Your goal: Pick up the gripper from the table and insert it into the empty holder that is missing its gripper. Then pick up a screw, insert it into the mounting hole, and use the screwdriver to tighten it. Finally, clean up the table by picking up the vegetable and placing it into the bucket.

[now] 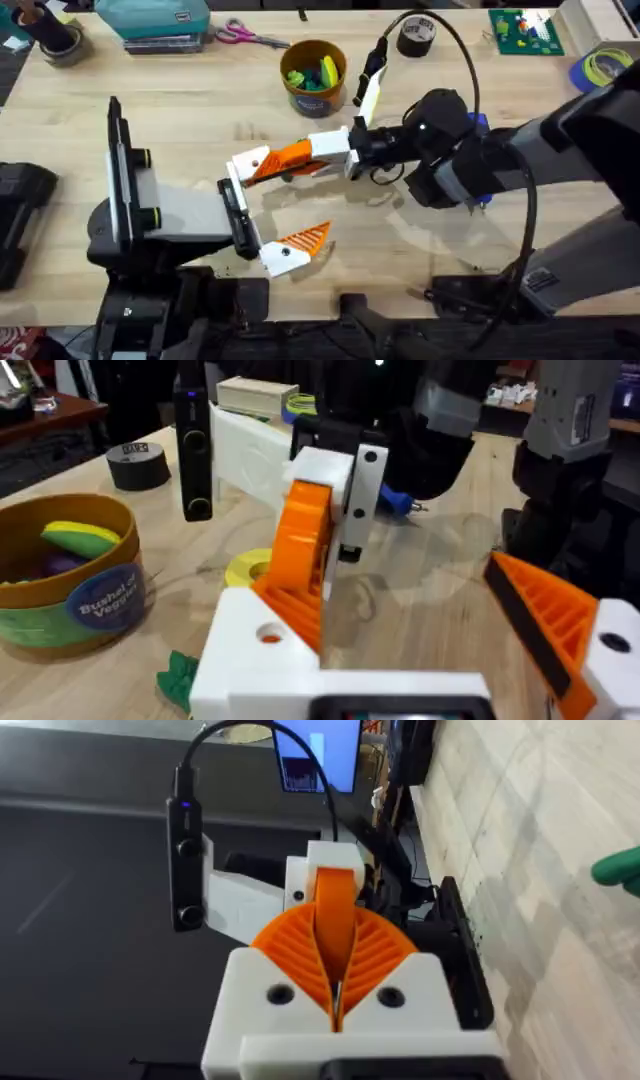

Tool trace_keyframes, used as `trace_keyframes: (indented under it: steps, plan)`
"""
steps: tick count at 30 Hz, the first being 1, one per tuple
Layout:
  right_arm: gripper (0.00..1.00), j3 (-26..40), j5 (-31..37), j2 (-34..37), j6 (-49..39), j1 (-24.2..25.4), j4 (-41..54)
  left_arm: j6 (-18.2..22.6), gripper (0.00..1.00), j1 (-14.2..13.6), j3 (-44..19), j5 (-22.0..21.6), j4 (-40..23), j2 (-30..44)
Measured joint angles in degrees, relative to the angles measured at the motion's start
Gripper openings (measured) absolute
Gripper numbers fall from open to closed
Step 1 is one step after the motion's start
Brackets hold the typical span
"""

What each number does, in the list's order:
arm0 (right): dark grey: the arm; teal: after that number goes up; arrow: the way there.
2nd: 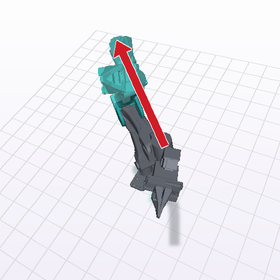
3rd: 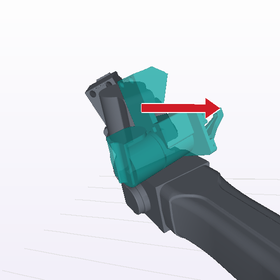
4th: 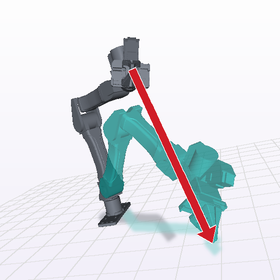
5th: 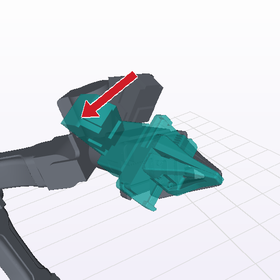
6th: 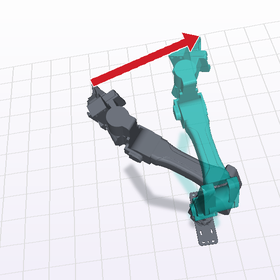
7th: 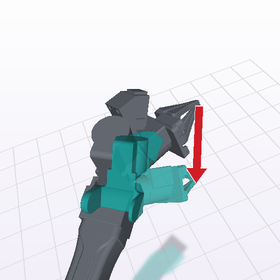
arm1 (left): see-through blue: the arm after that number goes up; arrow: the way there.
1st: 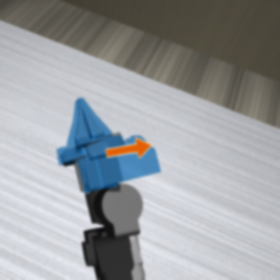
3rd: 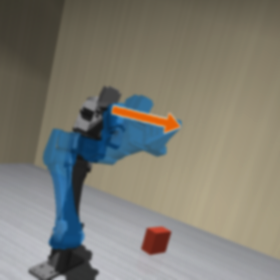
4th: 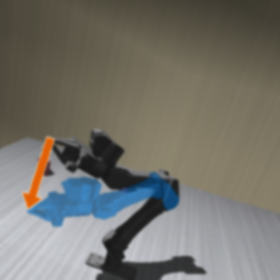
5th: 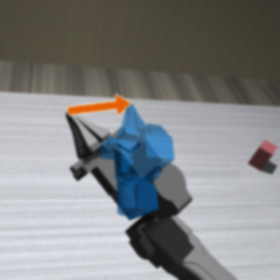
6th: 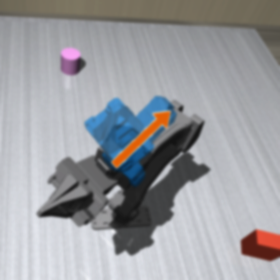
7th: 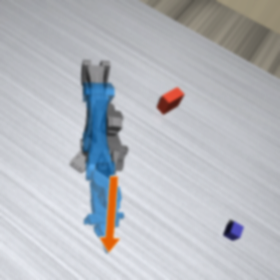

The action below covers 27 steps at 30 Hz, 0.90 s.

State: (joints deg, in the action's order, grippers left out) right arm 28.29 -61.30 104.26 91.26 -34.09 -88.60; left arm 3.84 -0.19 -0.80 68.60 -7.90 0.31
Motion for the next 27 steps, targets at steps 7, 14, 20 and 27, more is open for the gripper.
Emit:
trace_keyframes:
  steps: [7, 14, 20, 27]
  plan:
    - [0.008, 0.00, 0.02, 0.00, -0.02, -0.02, 0.00, 0.00, 0.986, 0.00, 0.00, -0.02, 0.00, -0.02]
    - [0.102, 0.00, 0.02, 0.00, 0.05, -0.02, 0.17, 0.02, 0.986, 0.00, 0.00, -0.02, 0.00, 0.01]
    - [0.953, 0.00, 0.96, 0.49, -0.15, -0.17, 0.76, 0.26, 0.985, 0.00, 0.00, 0.44, -0.04, -0.01]
    - [0.994, 0.00, 1.14, 0.49, -0.20, -0.24, 0.76, 0.26, 0.986, 0.00, 0.00, 0.44, -0.04, -0.02]
